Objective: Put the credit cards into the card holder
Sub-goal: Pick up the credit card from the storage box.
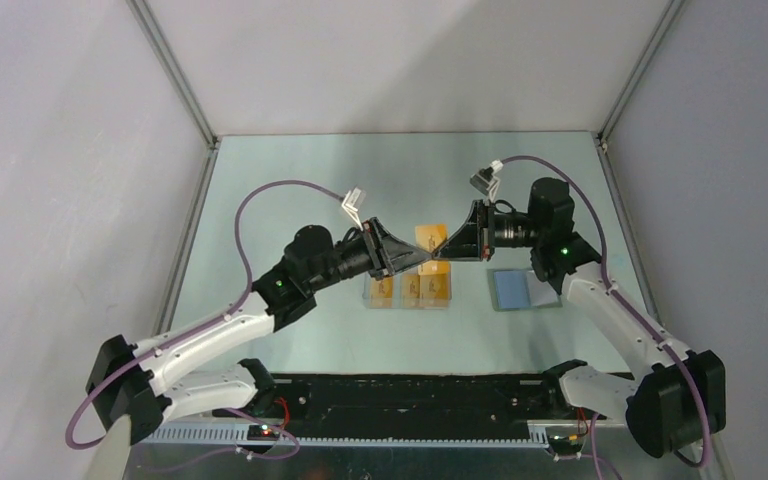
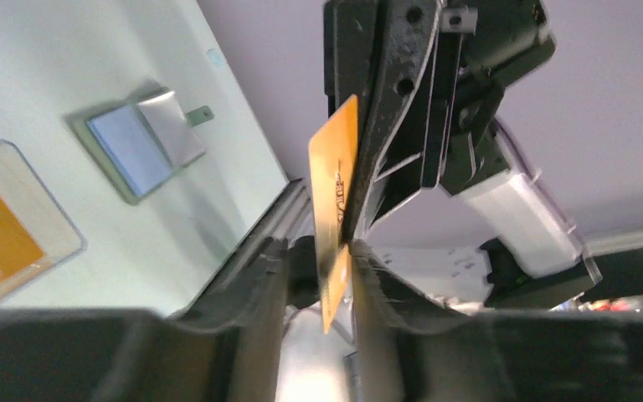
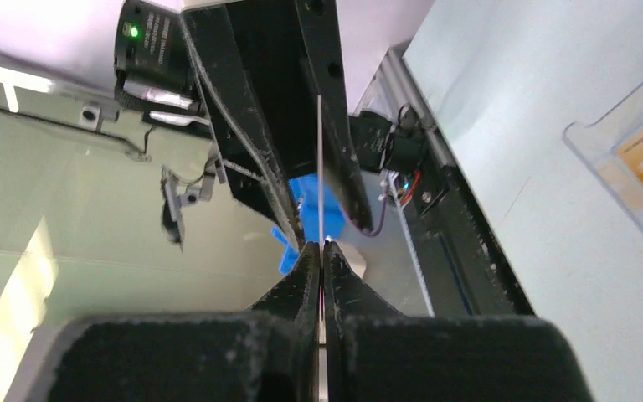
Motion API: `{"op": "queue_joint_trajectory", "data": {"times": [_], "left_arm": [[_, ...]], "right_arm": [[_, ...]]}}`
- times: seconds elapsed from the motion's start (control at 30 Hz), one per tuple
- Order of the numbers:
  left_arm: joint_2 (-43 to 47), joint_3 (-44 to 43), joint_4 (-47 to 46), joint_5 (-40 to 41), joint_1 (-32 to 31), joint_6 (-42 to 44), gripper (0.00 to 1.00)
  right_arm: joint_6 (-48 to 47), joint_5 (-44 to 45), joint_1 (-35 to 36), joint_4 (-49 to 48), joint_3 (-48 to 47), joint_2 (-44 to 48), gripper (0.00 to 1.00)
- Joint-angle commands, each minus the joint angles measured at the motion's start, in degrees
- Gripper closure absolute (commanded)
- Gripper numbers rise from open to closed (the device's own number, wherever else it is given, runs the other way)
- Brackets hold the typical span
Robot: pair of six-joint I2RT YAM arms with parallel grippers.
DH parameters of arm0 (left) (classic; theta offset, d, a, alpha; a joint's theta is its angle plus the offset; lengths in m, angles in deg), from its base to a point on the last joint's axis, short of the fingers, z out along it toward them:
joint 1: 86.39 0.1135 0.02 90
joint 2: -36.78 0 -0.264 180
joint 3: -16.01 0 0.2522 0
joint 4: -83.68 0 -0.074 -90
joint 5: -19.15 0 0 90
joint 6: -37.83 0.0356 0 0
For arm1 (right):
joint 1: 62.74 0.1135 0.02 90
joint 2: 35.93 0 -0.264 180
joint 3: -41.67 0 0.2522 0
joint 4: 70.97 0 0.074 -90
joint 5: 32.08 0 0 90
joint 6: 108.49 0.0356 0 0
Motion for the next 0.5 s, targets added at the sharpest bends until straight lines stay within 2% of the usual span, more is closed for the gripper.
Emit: {"op": "queue_joint_trajectory", "data": {"times": [0.0,0.03,0.1,0.2,0.33,0.47], "left_arm": [[-0.43,0.27,-2.77,1.73,0.17,-0.70,0.49],[-1.17,0.43,-0.92,3.75,0.30,-1.13,0.37],[-3.60,-0.42,2.46,6.21,0.38,-1.27,0.32],[-9.86,-3.67,5.96,6.99,0.16,-2.00,0.34],[-22.15,-15.99,13.52,8.74,-1.47,-0.77,0.37],[-35.71,-30.28,23.87,10.15,-3.75,2.92,0.38]], "right_arm": [[-4.10,1.76,-3.09,3.86,-0.06,1.92,1.00],[-6.81,2.79,-4.04,8.62,-0.07,2.32,1.00],[-11.79,5.67,-7.09,16.22,-0.07,3.09,1.00],[-19.19,11.61,-13.00,27.47,-0.09,3.93,1.00],[-29.42,24.03,-19.75,42.07,-0.08,4.61,1.00],[-31.52,41.17,-25.48,46.73,0.29,4.77,1.00]]}}
